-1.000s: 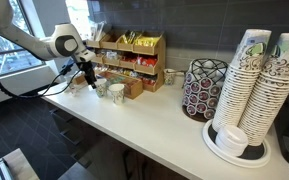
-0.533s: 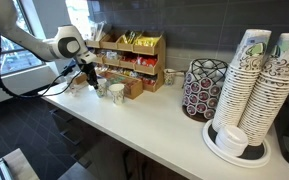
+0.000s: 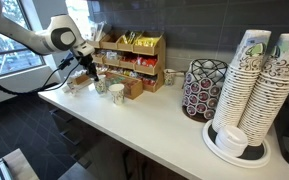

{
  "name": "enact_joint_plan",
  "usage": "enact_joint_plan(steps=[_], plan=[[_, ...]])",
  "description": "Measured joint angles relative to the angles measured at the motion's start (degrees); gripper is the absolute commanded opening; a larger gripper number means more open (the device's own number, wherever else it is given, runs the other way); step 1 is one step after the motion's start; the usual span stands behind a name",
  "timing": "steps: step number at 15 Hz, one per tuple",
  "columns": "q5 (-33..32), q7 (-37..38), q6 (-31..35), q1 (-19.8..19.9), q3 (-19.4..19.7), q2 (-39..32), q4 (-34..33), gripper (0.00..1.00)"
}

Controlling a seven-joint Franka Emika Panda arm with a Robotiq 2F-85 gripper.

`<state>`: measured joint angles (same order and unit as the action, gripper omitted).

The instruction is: Stack the two coffee cups on the counter together

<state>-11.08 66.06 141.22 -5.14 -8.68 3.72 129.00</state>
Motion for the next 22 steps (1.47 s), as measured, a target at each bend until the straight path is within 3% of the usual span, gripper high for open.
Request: enact_joint_plan(steps=[5,12,17,22], plan=[[0.4,0.4,-0.8,0.9,0.0,7.5,2.4,0.01],[-1.0,6.3,-1.4,8.1,0.0,16.7,7.4,0.01],[-1.7,10.1,-0.4,11.3,-0.5,17.5,8.2,0.01],[-1.7,11.7,2.3,11.6,-0.8,15.1,8.2,0.01]])
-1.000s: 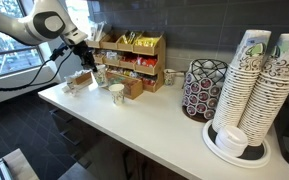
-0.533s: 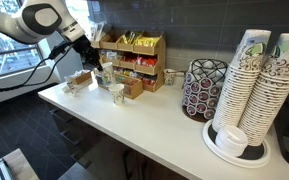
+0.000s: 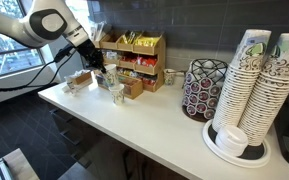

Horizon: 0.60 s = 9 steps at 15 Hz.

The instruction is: Stack the two coffee cups on the counter together

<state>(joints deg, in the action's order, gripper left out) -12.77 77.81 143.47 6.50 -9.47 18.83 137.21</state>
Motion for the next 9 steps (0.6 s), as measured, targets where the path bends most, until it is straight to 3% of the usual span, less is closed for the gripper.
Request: enact_joint_plan(steps=[1,2,9], plan=[[0.0,0.1,0.5,0.0,0.0,-0.5,0.0,0.29],[0.0,0.1,0.9,0.0,0.0,-0.9,0.0,0.29],[0.0,0.8,1.5,0.0,0.0,-2.7,-0.1,0.81]])
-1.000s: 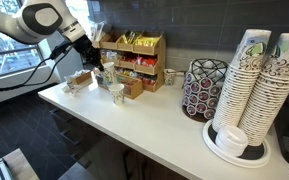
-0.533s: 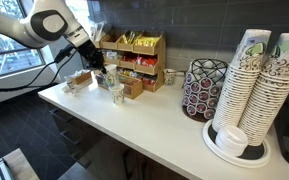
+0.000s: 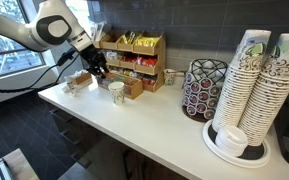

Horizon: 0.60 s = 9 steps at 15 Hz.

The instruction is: Stack the two coffee cups on the counter together

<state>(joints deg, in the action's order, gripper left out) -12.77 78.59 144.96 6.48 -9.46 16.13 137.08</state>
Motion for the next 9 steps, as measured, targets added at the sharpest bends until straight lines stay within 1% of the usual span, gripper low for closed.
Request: enact_joint_plan(steps=[1,2,3,6,9], plan=[[-0.1,-0.2,0.0,-0.1,0.0,0.1,-0.1,0.90],[-0.4,-0.9,0.0,-0.2,0.0,0.3,-0.1,0.96],[-1.1,-2.3,-0.3,-0.4,-0.1,0.6,-0.2,1.00],[-2.6,-8.4,-1.6,-1.3,-0.1,2.1,-0.1,1.00],[-2.7,-15.0,-2.5,-2.3,-0.2,4.1,0.1,1.00]])
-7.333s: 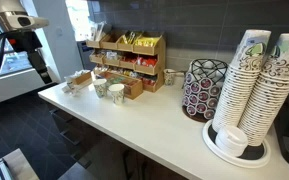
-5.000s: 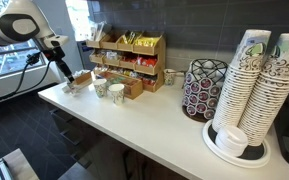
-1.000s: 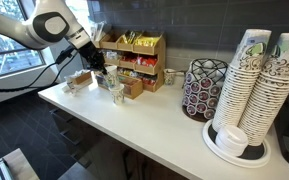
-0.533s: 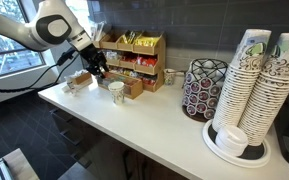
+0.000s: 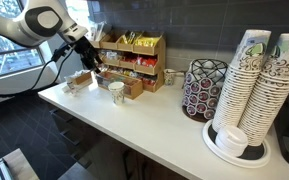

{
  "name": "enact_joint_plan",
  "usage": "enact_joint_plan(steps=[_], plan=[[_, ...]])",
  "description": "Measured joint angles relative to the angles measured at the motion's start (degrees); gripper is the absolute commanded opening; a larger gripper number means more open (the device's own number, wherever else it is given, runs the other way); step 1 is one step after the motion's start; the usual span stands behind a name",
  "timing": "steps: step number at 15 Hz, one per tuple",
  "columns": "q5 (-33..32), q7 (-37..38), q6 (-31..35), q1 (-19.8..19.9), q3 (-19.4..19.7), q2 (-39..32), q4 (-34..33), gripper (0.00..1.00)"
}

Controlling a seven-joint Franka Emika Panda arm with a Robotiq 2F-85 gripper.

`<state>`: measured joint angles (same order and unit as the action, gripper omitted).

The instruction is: Stack the two coffee cups on the counter together

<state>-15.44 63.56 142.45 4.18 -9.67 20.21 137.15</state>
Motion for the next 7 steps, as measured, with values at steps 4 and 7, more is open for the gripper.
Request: enact_joint_plan(steps=[4,7], plan=[[0.0,-5.7,-1.5,-0.6,-0.5,2.4,0.1,1.00],[0.0,-8.6,-3.3,-0.6,-1.3,3.7,0.1,1.00]])
